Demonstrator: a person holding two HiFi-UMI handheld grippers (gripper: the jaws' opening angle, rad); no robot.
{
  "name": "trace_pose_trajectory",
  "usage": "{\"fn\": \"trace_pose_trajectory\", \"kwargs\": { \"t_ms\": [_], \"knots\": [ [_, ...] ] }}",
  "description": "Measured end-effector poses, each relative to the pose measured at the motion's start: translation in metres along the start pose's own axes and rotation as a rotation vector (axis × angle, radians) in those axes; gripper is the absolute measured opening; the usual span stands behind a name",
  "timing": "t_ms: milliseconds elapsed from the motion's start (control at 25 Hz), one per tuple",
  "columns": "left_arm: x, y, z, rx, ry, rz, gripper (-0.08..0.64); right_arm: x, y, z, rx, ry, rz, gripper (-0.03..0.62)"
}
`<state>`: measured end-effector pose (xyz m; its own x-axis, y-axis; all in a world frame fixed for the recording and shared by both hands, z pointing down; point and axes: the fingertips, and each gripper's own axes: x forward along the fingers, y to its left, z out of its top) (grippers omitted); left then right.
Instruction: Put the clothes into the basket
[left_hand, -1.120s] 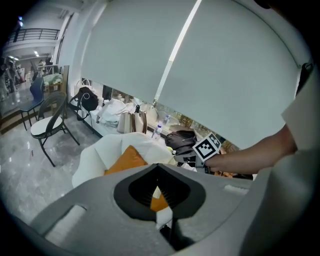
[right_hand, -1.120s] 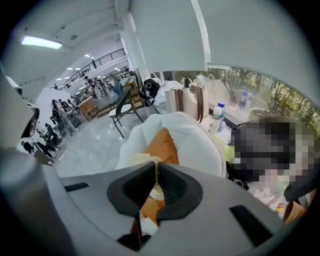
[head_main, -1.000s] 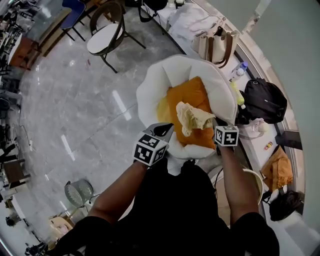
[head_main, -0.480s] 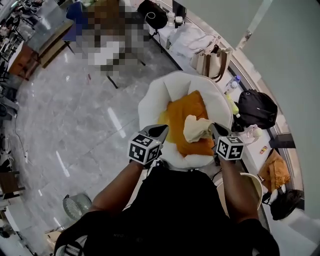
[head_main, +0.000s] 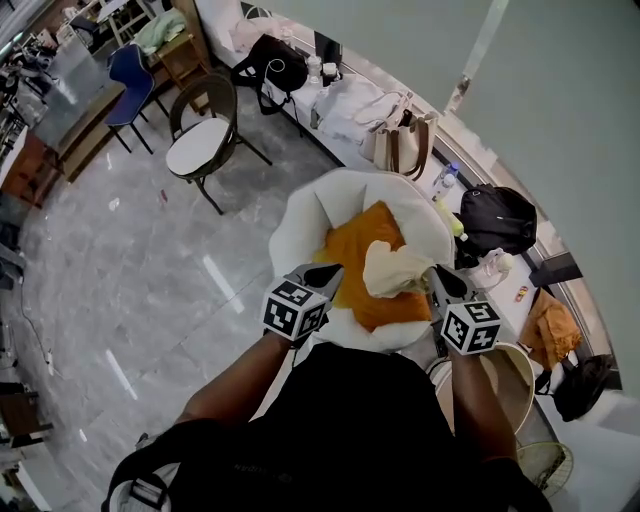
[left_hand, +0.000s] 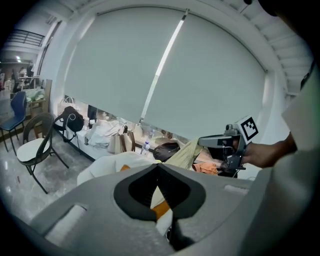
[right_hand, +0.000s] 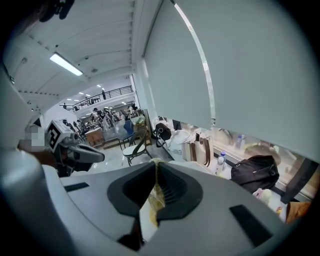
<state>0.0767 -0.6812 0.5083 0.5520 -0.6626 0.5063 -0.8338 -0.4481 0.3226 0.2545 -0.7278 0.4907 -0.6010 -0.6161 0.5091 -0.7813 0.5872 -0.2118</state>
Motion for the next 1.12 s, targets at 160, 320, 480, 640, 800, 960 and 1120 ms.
{"fn": "trace_pose_trajectory", "kwargs": {
  "t_ms": [160, 320, 480, 640, 800, 960, 1120],
  "knots": [
    [-0.002, -0.007, 0.004, 0.039, 0.000, -0.057, 0.000, -0.014, 0.019, -0.007, 0.008, -0.015, -0.026, 0.034],
    [-0.005, -0.010, 0.002, 0.066, 0.014, -0.096, 0.000, -0.023, 0.032, -0.012, 0.020, -0.026, -0.056, 0.034],
    [-0.010, -0.009, 0.004, 0.071, 0.001, -0.089, 0.000, -0.031, 0.046, -0.012, 0.009, -0.037, -0.040, 0.034],
    [-0.022, -0.015, 0.006, 0.055, -0.033, -0.059, 0.000, -0.033, 0.054, -0.010, -0.048, -0.043, -0.006, 0.033],
    [-0.036, -0.020, 0.006, 0.038, -0.065, 0.000, 0.000, -0.033, 0.055, -0.004, -0.082, -0.051, 0.035, 0.034],
    [-0.044, -0.041, 0.002, 0.010, -0.093, 0.034, 0.000, -0.052, 0.062, 0.001, -0.114, -0.064, 0.087, 0.034],
    [-0.040, -0.068, -0.007, -0.004, -0.105, 0.055, 0.000, -0.072, 0.066, -0.003, -0.135, -0.082, 0.142, 0.034]
  ]
}}
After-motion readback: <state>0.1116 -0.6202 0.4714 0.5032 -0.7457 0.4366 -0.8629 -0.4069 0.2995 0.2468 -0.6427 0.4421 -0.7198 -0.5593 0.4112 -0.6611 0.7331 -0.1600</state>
